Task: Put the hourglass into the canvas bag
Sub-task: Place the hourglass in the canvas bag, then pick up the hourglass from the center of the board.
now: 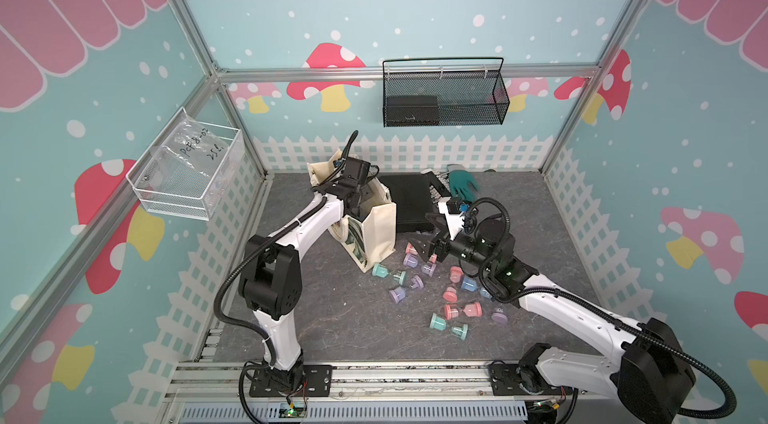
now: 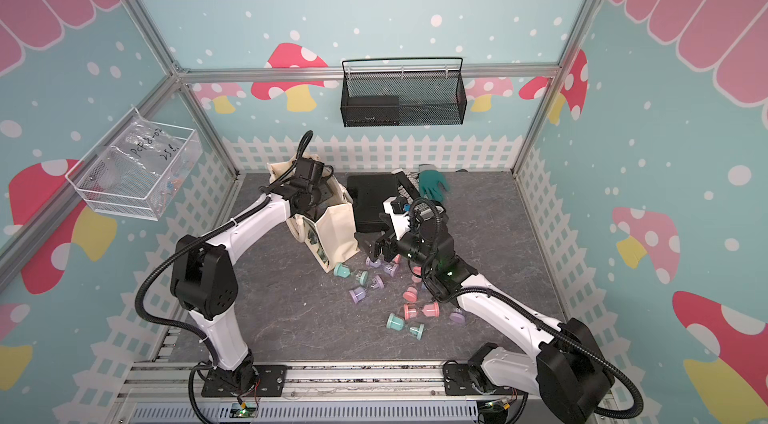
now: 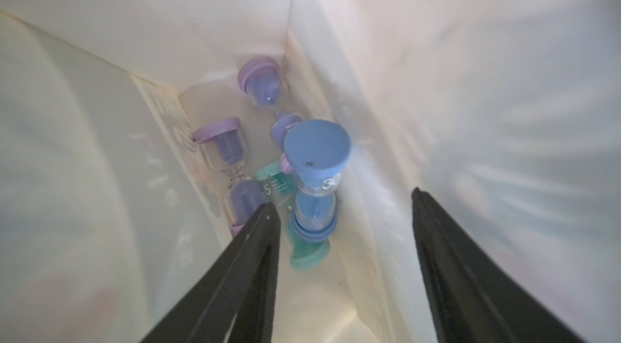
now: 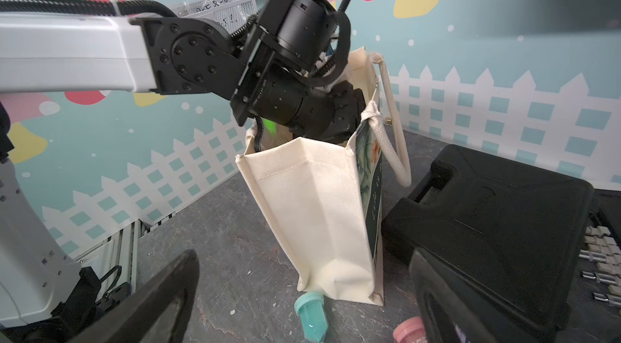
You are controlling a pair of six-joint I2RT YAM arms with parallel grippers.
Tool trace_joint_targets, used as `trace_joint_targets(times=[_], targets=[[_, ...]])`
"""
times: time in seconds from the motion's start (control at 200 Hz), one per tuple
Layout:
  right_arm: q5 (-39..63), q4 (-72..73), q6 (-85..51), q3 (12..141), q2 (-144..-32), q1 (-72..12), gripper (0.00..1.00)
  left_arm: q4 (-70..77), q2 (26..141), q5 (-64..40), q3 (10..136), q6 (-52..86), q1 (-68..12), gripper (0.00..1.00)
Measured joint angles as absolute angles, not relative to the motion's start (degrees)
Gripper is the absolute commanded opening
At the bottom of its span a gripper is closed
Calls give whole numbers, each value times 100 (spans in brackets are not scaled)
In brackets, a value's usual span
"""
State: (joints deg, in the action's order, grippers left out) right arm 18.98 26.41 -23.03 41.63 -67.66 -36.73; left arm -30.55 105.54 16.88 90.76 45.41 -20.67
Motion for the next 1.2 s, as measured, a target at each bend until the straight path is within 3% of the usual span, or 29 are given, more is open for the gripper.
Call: trace_joint_targets(times=[0.575,1.201], targets=[[1837,2541,-2366,4007,-6606,-3634,100,-2744,8576,1420,8552,3948,-2320,70],[1398,1426,-2338,3514,-6136,-3555,100,-2641,6779,1184,6914,2460,-4023,74]])
